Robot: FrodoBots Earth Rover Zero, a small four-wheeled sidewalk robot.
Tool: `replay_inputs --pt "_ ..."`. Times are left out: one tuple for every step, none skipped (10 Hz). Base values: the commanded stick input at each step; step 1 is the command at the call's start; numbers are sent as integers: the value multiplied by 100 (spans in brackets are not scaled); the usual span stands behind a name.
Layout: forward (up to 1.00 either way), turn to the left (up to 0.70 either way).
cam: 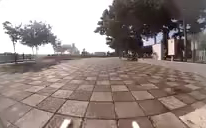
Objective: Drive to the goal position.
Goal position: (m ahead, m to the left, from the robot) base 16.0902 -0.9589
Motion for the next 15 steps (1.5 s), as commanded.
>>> replay_inputs --pt "50 0" --pt "50 0" --pt "50 0" --pt "50 0" --pt "50 0" --pt "50 0" --pt "50 0" --pt "50 0" --pt "50 0" --pt "50 0" --pt "50 0" --pt "50 0" --pt "50 0" --pt "50 0" --pt "50 0"
